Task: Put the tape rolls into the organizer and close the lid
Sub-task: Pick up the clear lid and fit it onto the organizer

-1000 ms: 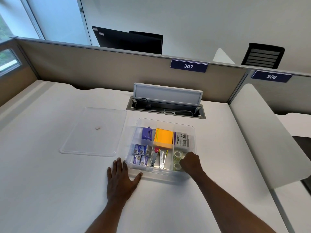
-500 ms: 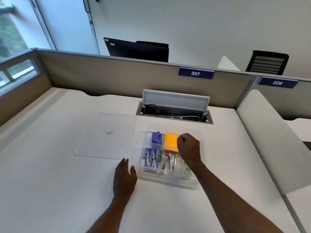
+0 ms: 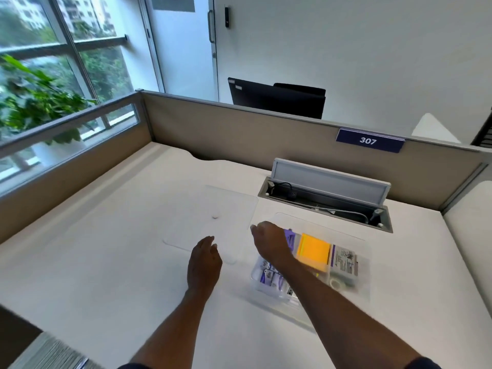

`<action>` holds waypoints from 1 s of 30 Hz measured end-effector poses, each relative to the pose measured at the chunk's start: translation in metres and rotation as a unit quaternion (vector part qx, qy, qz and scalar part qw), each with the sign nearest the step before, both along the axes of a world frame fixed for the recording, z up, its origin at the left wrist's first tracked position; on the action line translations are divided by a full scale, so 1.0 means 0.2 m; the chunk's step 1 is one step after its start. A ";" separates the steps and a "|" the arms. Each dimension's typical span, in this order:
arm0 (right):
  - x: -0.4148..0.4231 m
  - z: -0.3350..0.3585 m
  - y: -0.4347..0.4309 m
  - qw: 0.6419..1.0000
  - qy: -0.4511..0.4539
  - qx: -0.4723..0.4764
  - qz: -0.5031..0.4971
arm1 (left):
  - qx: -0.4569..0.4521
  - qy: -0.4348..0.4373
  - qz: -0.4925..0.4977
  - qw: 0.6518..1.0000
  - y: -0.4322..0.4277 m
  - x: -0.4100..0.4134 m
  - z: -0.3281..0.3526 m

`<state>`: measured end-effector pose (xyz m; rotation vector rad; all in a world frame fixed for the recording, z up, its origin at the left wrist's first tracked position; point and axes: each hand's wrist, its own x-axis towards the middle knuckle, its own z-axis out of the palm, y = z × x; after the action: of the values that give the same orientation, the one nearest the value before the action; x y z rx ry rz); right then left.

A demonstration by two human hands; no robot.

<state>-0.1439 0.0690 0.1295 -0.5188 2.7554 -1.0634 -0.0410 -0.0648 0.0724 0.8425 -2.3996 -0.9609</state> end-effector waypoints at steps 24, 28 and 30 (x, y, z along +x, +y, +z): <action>-0.10 -0.33 -0.53 0.878 -0.338 -0.159 -0.300 | 0.015 -0.221 0.052 0.974 -0.76 -0.26 -0.14; -0.14 -0.30 -0.52 0.860 -0.334 -0.179 -0.342 | 0.022 -0.250 0.080 0.965 -0.81 -0.28 -0.17; -0.19 -0.26 -0.51 0.867 -0.329 -0.177 -0.329 | 0.075 -0.233 0.127 0.961 -0.82 -0.27 -0.19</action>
<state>-0.1818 -0.0328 0.0776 0.7094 2.1210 -1.5207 -0.0949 -0.2283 0.0345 1.5413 -2.5213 -0.9283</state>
